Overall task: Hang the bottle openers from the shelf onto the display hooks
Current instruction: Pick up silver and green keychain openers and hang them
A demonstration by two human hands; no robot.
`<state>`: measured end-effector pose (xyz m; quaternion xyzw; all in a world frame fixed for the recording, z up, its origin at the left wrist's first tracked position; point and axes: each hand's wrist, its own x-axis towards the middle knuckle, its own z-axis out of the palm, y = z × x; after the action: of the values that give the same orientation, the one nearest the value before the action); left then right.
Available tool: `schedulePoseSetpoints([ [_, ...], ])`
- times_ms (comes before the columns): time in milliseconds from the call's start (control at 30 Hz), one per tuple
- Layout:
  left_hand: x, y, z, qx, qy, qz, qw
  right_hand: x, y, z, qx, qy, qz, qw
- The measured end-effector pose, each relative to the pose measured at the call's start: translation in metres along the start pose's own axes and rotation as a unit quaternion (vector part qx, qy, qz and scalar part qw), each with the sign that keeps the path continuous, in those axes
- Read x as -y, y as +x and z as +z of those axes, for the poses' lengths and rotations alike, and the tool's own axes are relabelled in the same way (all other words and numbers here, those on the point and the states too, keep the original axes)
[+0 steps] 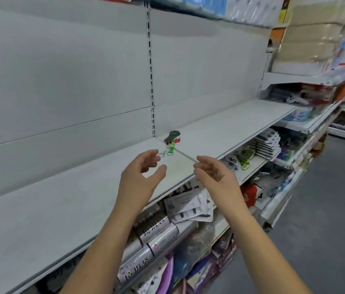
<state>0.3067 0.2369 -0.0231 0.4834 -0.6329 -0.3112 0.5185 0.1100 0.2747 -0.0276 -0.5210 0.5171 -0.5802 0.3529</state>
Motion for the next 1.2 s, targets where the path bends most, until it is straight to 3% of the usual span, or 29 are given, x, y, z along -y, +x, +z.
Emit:
schedulePoseSetpoints([
  [333,0.043,0.104,0.021,0.016,0.091,-0.102,0.990,-0.038,0.141,0.016,0.089,-0.078,-0.008,0.993],
  [467,0.046,0.121,0.027,0.001,0.147,-0.142,0.979,-0.052,0.183,0.024,0.166,-0.129,-0.030,0.977],
  [700,0.058,0.140,0.057,0.019,0.308,-0.199,0.930,-0.069,0.235,0.022,0.298,-0.290,-0.090,0.905],
  [867,0.063,0.150,0.071,0.007,0.434,-0.168,0.885,-0.076,0.262,0.026,0.344,-0.383,-0.171,0.840],
  [1000,0.065,0.153,0.073,-0.016,0.417,-0.166,0.894,-0.080,0.269,0.032,0.349,-0.422,-0.237,0.802],
  [1200,0.069,0.156,0.072,-0.041,0.372,-0.188,0.908,-0.082,0.275,0.038,0.349,-0.433,-0.246,0.794],
])
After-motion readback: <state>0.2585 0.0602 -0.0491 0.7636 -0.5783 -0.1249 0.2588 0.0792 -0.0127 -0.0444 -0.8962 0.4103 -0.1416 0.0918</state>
